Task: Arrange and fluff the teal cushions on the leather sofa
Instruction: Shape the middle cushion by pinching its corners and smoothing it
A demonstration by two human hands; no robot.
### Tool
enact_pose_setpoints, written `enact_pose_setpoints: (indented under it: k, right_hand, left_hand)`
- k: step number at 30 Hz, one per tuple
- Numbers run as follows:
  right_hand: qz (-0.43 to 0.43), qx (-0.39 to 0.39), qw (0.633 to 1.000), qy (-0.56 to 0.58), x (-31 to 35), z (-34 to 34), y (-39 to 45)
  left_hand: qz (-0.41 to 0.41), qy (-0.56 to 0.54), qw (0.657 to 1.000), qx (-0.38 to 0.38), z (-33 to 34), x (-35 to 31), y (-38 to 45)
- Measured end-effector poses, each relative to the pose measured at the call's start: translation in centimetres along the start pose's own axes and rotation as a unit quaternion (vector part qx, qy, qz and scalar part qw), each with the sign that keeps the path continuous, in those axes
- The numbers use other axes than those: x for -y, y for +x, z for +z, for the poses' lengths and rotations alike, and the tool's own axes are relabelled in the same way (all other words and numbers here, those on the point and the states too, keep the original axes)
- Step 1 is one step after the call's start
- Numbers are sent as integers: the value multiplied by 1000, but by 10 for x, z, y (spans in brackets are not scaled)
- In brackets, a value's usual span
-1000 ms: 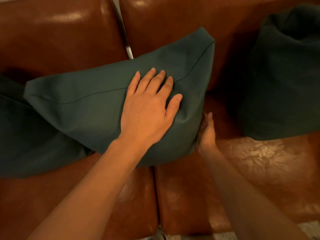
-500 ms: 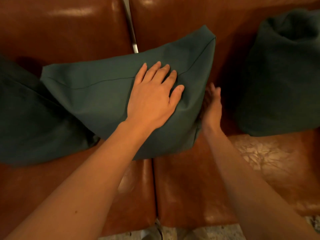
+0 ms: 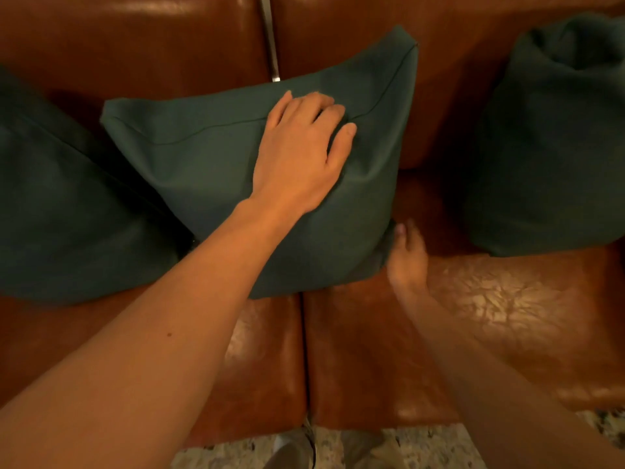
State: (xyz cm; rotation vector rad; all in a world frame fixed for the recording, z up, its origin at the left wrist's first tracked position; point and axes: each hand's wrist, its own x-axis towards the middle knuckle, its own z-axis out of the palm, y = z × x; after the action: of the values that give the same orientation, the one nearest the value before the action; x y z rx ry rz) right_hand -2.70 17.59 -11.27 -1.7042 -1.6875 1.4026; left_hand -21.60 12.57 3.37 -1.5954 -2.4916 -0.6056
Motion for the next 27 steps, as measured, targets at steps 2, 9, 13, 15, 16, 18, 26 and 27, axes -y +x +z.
enact_pose_setpoints:
  k: [2, 9, 13, 15, 16, 18, 26, 27]
  right_hand:
    - [-176, -131, 974, 59, 62, -12, -17]
    - [-218, -91, 970, -61, 138, 29, -22]
    - [-307, -155, 933, -103, 162, 6, -33]
    - [-458, -143, 874, -81, 189, 9, -47]
    - [-499, -85, 858, -93, 201, 16, -50]
    - [-467, 82, 859, -190, 218, 38, -42]
    - [-294, 68, 822, -483, 207, 33, -6]
    - [-295, 53, 815, -496, 212, 31, -8]
  left_hand:
    - [2, 8, 997, -71, -10, -5, -11]
    - [-47, 105, 993, 36, -12, 12, -60]
    - [-98, 107, 989, 0, -33, 45, -69]
    - [-129, 75, 988, -37, -41, 52, -57]
    - [-141, 51, 988, -44, -43, 52, -46]
    - [-167, 1, 986, -11, -42, 50, -25]
    - [-229, 36, 968, 93, -27, 79, -31]
    - [-234, 62, 966, 88, -30, 79, -30]
